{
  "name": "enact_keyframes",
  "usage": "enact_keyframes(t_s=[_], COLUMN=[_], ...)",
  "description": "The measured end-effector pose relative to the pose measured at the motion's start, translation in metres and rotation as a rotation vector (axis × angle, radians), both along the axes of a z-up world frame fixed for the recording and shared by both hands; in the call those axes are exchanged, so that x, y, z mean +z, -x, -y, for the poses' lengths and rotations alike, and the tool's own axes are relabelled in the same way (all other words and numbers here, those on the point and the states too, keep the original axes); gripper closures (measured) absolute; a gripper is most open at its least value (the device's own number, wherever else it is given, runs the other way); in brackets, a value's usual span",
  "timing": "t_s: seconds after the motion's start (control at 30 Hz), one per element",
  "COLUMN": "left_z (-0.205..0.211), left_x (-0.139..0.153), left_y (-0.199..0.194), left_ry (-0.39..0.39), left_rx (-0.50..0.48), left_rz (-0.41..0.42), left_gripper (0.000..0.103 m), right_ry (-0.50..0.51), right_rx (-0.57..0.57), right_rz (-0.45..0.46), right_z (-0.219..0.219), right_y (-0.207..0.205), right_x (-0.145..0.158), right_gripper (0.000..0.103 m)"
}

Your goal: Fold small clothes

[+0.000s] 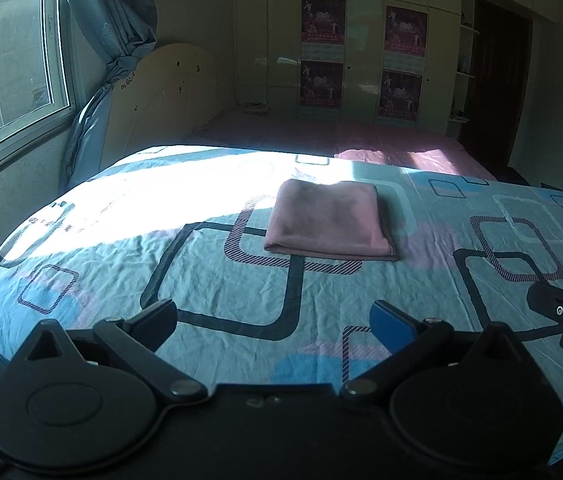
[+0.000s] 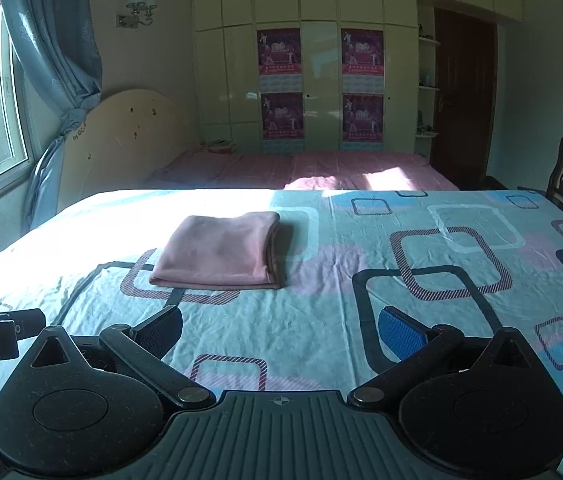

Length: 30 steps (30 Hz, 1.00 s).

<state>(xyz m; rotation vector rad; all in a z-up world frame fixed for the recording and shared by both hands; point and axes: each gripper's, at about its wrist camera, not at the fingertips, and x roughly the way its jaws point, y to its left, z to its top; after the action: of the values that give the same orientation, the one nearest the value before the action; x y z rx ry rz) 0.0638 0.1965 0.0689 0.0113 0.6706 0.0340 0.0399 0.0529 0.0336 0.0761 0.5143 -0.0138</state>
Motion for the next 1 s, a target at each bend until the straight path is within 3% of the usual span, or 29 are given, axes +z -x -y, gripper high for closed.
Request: enact_keyframes(t_s=[1.0], left_z=[-0.0018], left_x=[-0.0011], left_y=[-0.0002], left_ry=[-0.006], left_rx=[0.012], left_rz=[-0.001], left_gripper=[0.000], right_ry=[0.006], right_rx=[0.011], right_rz=[0.008], right_z=[-0.0017], right_y=[0.0024], right_x=[0.0013], right_gripper=[0.000])
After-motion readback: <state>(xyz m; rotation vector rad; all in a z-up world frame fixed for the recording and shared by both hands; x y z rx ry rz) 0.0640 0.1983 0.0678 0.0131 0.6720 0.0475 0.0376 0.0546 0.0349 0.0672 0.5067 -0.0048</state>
